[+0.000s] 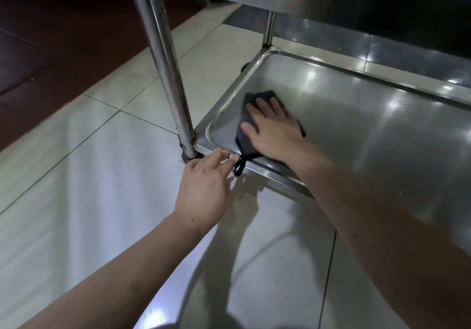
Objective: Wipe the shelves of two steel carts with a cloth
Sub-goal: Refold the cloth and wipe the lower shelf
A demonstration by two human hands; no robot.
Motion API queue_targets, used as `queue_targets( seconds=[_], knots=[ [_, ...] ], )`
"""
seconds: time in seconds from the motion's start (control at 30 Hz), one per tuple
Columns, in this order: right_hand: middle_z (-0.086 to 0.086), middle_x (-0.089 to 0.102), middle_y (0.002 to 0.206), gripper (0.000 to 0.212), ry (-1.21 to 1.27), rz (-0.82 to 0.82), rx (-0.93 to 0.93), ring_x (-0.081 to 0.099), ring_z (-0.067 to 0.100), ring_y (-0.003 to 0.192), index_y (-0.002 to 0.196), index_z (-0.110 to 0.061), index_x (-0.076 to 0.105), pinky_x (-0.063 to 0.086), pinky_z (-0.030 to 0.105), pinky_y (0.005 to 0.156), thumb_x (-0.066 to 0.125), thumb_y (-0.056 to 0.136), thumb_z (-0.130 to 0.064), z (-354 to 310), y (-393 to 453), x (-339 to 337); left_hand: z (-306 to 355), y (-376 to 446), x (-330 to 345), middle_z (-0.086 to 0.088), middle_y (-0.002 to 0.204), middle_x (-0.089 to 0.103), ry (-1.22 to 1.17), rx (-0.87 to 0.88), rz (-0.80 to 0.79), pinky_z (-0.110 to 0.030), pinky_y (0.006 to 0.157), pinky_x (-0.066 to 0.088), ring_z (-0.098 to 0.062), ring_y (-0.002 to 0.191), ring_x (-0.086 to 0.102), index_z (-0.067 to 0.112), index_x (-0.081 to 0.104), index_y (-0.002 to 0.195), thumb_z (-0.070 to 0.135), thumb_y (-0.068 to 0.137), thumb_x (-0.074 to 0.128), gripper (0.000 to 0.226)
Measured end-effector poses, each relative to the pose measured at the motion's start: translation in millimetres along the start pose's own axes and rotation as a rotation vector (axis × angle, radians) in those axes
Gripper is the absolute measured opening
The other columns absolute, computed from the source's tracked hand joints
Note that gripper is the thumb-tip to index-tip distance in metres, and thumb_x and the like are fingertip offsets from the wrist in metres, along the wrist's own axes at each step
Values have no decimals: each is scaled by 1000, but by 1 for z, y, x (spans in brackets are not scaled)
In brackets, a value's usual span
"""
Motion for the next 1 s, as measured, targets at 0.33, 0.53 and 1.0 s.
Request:
queue_targets(
  seconds=[0.33,0.53,1.0],
  knots=[
    [-6,19,174,60,104,22,66,9,23,161,163,-32,30,12,48,129,25,107,-54,32,60,-4,2,-1,-2,4,122,64,-7,-43,-21,-39,90,46,-21,109,66,17,67,125,19,78,19,68],
    [-2,36,164,53,99,25,61,22,29,155,154,-29,43,20,54,125,25,106,-42,27,103,-13,-1,-3,5,0,135,59,27,-23,-67,-39,103,44,-22,129,57,14,60,135,11,74,14,77],
    [-14,29,168,47,107,-54,-195,17,12,158,153,-42,45,17,40,126,39,106,-39,1,57,-8,-4,-8,13,1,146,44,28,-28,-90,-44,111,39,-16,144,38,18,46,147,1,68,46,80]
  ],
)
Point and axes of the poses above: each hand's wrist, its own y-axis towards the middle knuckle, its own x-axis out of the palm, z = x × y, the point moved 2 cm from there along y, towards the middle knuckle
